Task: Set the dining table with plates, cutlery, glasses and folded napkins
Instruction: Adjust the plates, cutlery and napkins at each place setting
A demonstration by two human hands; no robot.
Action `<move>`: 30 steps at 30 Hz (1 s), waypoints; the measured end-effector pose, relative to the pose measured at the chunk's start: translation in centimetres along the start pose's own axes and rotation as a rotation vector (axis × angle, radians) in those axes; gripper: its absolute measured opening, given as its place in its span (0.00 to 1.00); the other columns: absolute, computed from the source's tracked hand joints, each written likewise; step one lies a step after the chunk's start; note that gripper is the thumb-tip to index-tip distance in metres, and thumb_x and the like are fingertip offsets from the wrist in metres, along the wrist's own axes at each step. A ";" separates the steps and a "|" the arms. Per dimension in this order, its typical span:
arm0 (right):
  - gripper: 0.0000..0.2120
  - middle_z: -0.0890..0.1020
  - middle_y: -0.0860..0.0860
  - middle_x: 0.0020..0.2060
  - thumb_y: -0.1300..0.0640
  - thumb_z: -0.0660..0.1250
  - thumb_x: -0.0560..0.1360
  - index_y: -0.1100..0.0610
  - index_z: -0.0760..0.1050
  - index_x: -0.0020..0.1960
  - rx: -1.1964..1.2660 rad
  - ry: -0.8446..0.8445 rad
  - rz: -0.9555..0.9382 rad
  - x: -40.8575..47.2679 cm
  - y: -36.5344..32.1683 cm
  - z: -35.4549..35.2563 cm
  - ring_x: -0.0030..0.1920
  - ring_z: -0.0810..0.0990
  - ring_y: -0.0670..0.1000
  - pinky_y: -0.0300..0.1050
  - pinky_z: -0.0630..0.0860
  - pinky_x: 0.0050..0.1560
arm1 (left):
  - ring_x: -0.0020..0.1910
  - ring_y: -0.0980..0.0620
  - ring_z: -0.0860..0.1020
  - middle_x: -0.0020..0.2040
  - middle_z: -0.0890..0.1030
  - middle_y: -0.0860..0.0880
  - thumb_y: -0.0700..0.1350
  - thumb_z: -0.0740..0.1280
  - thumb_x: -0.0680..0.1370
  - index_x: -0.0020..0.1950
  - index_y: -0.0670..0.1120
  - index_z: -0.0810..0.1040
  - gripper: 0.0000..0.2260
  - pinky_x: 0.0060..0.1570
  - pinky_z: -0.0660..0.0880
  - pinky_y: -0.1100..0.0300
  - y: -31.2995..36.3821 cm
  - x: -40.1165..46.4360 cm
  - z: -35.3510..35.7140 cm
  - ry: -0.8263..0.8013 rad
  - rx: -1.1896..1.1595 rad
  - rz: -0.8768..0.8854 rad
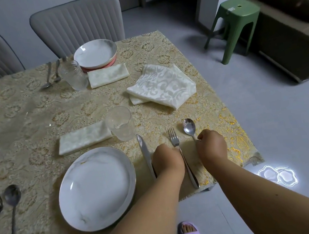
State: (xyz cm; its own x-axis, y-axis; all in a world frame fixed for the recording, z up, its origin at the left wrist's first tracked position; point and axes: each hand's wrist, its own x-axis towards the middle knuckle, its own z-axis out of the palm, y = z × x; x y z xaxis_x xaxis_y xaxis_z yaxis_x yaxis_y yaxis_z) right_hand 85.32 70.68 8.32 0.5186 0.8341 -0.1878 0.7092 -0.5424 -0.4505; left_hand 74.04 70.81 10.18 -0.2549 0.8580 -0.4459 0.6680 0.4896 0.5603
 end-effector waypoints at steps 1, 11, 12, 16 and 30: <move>0.05 0.79 0.55 0.39 0.62 0.63 0.75 0.60 0.77 0.42 0.012 0.016 -0.032 -0.4 -0.3 0.0 0.36 0.73 0.54 0.42 0.63 0.32 | 0.48 0.44 0.80 0.47 0.82 0.44 0.43 0.65 0.78 0.50 0.41 0.79 0.07 0.38 0.73 0.57 -0.3 0.0 -0.6 0.046 0.048 0.021; 0.09 0.84 0.55 0.38 0.54 0.66 0.75 0.59 0.82 0.42 0.074 -0.339 -0.256 -4.6 -3.8 2.8 0.37 0.79 0.53 0.39 0.64 0.28 | 0.60 0.45 0.74 0.60 0.75 0.42 0.35 0.55 0.80 0.68 0.39 0.66 0.16 0.54 0.73 0.56 -2.5 0.2 -3.1 0.104 0.308 -0.001; 0.09 0.84 0.55 0.38 0.55 0.66 0.74 0.59 0.83 0.42 0.081 -0.360 -0.249 -4.7 -3.9 3.0 0.37 0.79 0.53 0.38 0.65 0.29 | 0.60 0.44 0.75 0.61 0.75 0.42 0.36 0.56 0.81 0.66 0.39 0.68 0.14 0.52 0.73 0.56 -2.6 0.4 -3.3 0.105 0.292 -0.026; 0.09 0.85 0.54 0.42 0.57 0.66 0.75 0.57 0.84 0.47 0.111 -0.415 -0.231 -4.2 -3.9 3.1 0.42 0.82 0.53 0.38 0.69 0.36 | 0.56 0.42 0.77 0.57 0.78 0.41 0.35 0.58 0.80 0.59 0.38 0.72 0.09 0.43 0.70 0.57 -2.3 0.5 -3.8 0.030 0.246 -0.090; 0.06 0.74 0.49 0.31 0.58 0.65 0.73 0.54 0.74 0.37 0.103 -0.161 -0.145 -3.0 -1.1 1.4 0.33 0.72 0.51 0.40 0.60 0.28 | 0.53 0.41 0.78 0.54 0.79 0.40 0.38 0.64 0.78 0.54 0.37 0.75 0.07 0.42 0.74 0.56 -0.9 0.0 -2.1 -0.045 0.011 -0.117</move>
State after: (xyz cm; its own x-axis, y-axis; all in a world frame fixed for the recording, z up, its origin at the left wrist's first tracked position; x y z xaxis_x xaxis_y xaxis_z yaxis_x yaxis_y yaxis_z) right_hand 82.33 68.94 8.20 0.3260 0.9124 -0.2473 0.7144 -0.4091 -0.5677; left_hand 71.98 70.64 11.13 -0.3005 0.7870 -0.5388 0.6431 0.5844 0.4949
